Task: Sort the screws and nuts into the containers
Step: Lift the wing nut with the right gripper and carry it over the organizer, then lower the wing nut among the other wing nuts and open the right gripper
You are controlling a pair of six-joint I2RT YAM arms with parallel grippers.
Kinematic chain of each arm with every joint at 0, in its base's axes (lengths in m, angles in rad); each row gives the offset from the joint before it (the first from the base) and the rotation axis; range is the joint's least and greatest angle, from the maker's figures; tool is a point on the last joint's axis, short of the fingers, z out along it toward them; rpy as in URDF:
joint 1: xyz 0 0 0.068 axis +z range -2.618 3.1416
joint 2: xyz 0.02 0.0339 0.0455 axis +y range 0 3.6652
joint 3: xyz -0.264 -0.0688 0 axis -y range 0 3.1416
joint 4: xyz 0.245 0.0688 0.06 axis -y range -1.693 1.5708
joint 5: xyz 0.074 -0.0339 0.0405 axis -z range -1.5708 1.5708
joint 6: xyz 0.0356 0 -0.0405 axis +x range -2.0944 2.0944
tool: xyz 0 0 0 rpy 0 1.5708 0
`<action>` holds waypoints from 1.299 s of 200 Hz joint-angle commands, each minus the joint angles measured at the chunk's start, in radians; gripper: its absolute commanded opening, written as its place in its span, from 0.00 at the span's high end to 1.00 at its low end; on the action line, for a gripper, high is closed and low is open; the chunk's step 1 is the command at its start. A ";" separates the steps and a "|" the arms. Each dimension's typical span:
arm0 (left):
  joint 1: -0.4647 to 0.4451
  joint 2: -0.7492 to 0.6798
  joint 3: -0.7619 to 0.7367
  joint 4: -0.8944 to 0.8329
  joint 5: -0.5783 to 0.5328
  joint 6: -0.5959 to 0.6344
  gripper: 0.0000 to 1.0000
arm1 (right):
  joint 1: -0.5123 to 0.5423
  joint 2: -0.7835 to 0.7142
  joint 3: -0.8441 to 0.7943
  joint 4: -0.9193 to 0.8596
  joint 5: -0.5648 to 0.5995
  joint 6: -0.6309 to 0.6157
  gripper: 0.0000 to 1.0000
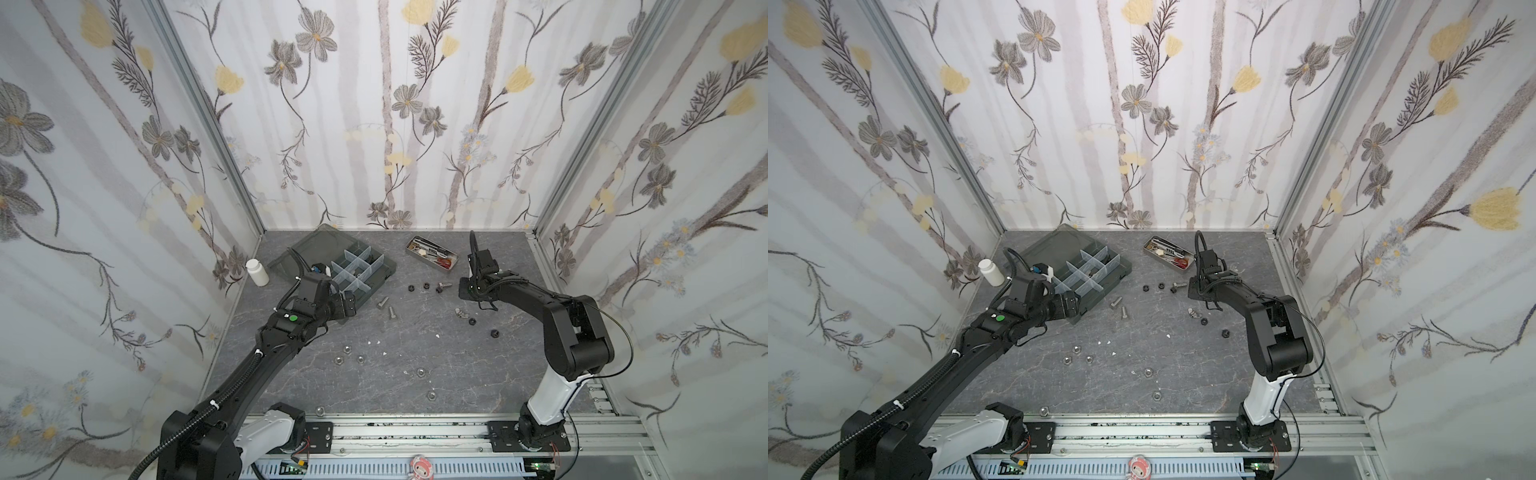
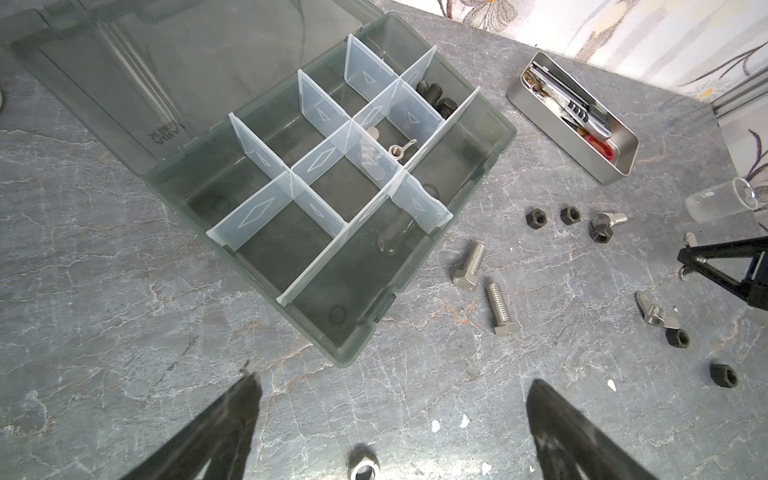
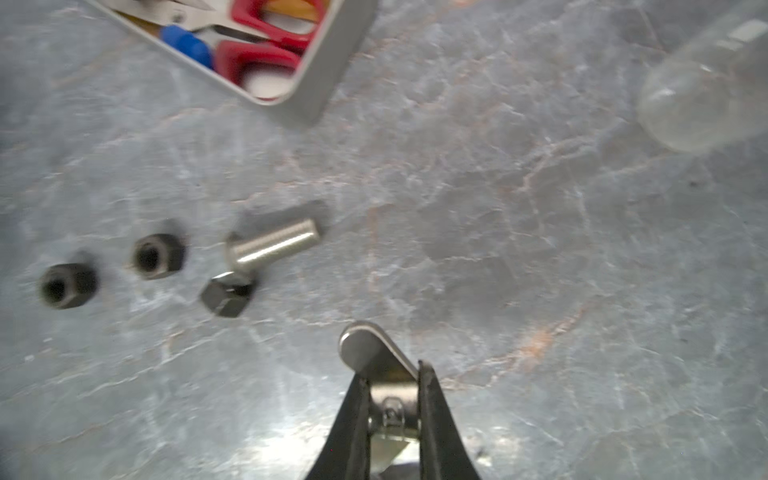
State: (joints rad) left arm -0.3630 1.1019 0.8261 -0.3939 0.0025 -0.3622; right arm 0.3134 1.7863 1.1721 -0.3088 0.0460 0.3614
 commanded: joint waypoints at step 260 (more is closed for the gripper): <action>0.018 0.064 0.083 -0.026 -0.036 -0.009 0.00 | 0.297 0.471 0.597 0.519 -0.514 0.139 0.91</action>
State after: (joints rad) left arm -0.3492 1.1645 0.8906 -0.4019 -0.0227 -0.3698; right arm 0.5995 2.2204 1.7386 0.0647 -0.4011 0.4709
